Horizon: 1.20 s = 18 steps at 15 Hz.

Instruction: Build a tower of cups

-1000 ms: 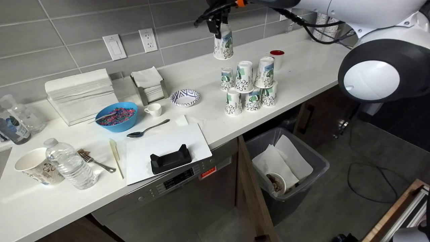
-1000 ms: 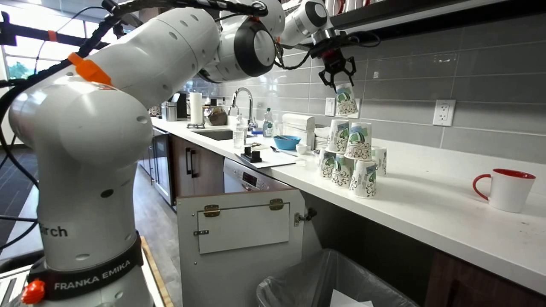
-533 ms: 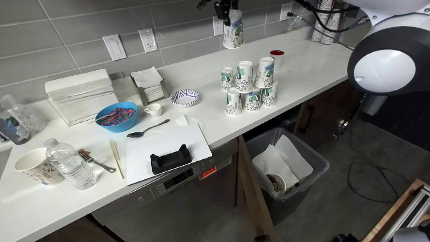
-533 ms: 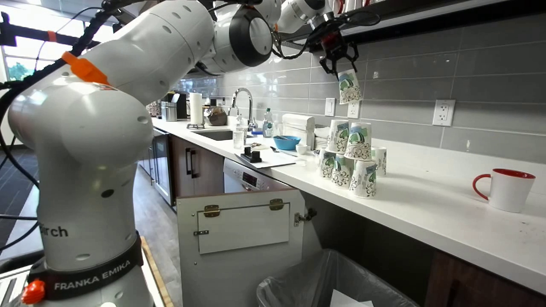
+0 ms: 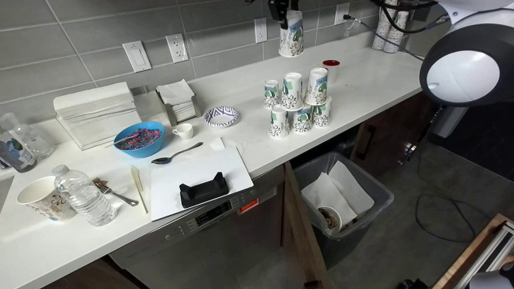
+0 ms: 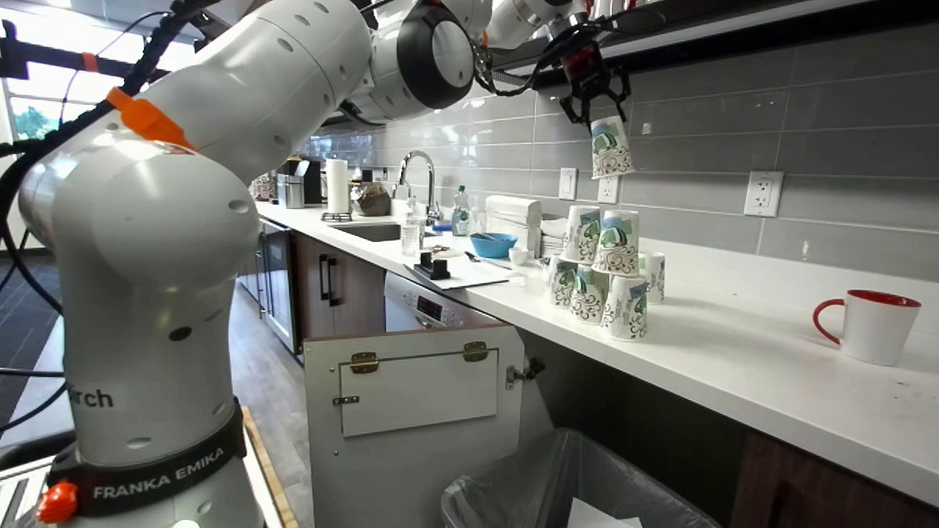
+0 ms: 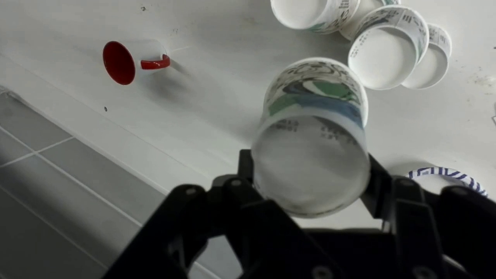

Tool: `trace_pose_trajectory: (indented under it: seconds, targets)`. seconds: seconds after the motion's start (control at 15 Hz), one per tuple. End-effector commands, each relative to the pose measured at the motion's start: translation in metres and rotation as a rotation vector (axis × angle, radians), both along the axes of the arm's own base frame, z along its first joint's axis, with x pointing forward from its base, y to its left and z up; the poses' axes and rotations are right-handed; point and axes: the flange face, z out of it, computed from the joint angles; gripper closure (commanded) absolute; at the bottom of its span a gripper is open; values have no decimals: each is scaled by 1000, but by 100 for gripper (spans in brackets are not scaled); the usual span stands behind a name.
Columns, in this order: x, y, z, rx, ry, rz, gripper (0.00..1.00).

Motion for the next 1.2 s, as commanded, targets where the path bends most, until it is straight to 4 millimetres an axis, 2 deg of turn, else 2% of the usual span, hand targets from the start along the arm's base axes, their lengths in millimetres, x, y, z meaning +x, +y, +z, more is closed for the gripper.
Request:
trace_pose_trajectory:
  seconds: [0.0,0.33,1.13]
  targets:
    - [-3,-12,-5,63,49,-31,60]
    - [-4,-26,-8,106,74,-65,60]
    - [-7,-31,-18,146,120,-118,60]
